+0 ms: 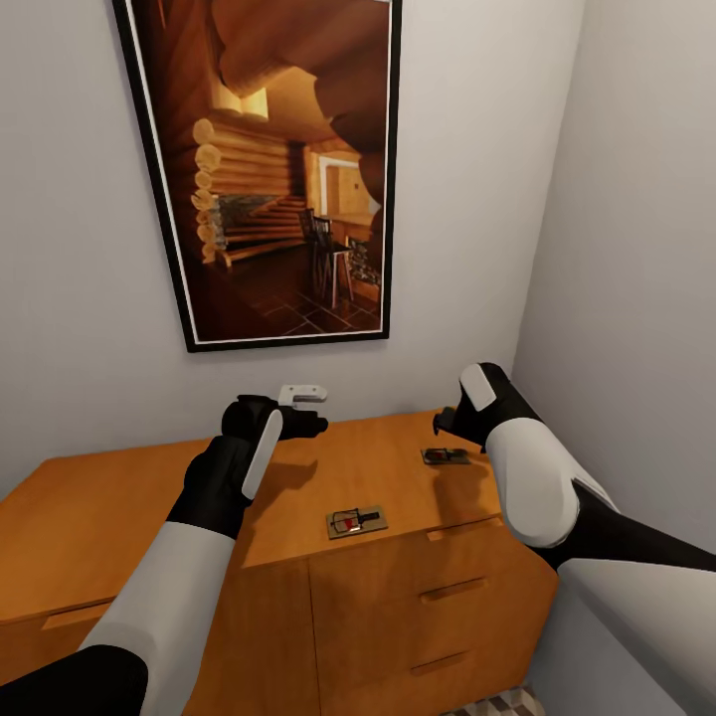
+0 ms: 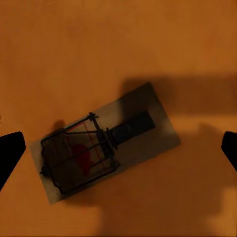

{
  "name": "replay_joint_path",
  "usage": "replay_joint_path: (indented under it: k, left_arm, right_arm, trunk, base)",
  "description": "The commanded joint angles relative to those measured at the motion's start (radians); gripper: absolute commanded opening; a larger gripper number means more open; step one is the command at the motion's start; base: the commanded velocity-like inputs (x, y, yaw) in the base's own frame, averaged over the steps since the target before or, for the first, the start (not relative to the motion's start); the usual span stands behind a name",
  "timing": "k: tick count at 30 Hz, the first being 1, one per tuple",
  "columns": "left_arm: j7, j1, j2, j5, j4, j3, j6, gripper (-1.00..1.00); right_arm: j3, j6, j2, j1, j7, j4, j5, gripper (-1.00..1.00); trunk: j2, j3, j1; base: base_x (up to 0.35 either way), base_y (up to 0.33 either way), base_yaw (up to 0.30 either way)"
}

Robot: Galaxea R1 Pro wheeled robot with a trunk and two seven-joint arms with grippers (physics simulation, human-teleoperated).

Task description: Take the four mousetraps from the cabinet in the bathroom and place them on the bathroom floor. Make sure all four end up on the same floor surface, and ensure that at least two of them are either under or directly next to the same bathroom sink.

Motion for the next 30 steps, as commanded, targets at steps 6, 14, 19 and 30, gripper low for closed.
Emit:
replay_joint_path:
  k: [6,14,19,30]
  left_arm:
    - [0.010,-0.001,0.000,0.011,-0.001,-0.001,0.004,1.00]
    - [0.010,-0.001,0.000,0.011,-0.002,-0.001,0.004,1.00]
    - [0.010,-0.001,0.000,0.011,-0.001,-0.001,0.004,1.00]
    - [0.010,-0.001,0.000,0.011,-0.001,-0.001,0.004,1.00]
  right_arm:
    - [-0.002,-0.025,0.001,-0.011,-0.011,0.033,-0.010,1.00]
    - [-0.002,-0.036,0.001,-0.040,-0.011,0.065,-0.010,1.00]
    - [-0.003,-0.037,0.001,-0.045,-0.011,0.069,-0.010,1.00]
    - [-0.004,-0.040,0.001,-0.048,-0.011,0.074,-0.010,1.00]
  trunk:
    - [-0.001,-0.001,0.000]
    - [-0.001,-0.001,0.000]
    - [-0.001,-0.001,0.000]
    - [-0.001,-0.001,0.000]
  base:
    - [0.000,0.000,0.000]
    - [0.000,0.000,0.000]
    - [0.000,0.000,0.000]
    - [0.000,0.000,0.000]
